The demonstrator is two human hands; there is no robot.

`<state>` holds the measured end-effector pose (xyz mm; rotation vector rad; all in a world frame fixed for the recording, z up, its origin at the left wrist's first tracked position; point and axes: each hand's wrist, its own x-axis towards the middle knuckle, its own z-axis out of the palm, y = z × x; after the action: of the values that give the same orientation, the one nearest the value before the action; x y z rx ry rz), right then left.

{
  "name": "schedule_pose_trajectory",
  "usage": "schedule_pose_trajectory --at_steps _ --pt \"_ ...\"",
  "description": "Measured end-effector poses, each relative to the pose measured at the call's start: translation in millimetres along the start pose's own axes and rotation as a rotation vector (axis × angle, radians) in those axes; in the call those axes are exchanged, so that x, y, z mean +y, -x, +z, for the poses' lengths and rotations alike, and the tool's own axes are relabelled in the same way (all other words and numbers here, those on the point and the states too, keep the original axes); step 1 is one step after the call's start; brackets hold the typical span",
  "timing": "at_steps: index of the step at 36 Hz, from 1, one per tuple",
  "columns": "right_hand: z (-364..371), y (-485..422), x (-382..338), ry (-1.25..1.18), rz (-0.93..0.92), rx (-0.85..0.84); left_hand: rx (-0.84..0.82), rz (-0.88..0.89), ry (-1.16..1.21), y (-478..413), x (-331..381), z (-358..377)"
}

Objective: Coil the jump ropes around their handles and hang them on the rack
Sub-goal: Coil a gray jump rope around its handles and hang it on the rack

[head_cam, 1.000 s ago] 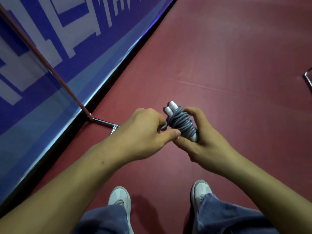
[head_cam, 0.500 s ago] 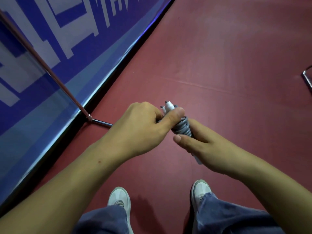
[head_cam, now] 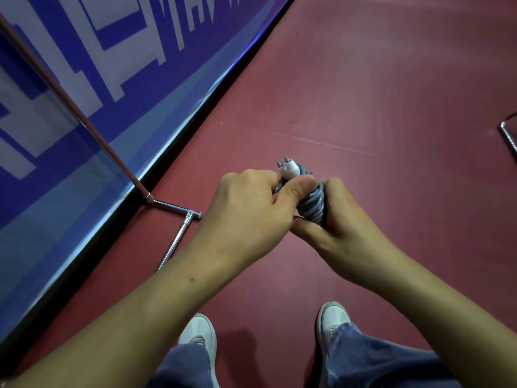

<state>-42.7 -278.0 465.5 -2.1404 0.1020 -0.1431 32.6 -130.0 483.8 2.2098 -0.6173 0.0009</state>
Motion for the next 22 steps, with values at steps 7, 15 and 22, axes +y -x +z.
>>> schedule_pose_trajectory --at_steps 7,15,22 --pt "-7 -5 13 -0.265 0.142 -0.279 -0.057 0.054 0.027 -3 -11 -11" --pt "-30 -6 4 -0.327 0.109 -0.297 -0.188 0.183 0.133 -3 -20 -17" --pt "-18 -4 0 -0.425 0.185 -0.368 -0.292 0.174 0.159 -1 -19 -12"
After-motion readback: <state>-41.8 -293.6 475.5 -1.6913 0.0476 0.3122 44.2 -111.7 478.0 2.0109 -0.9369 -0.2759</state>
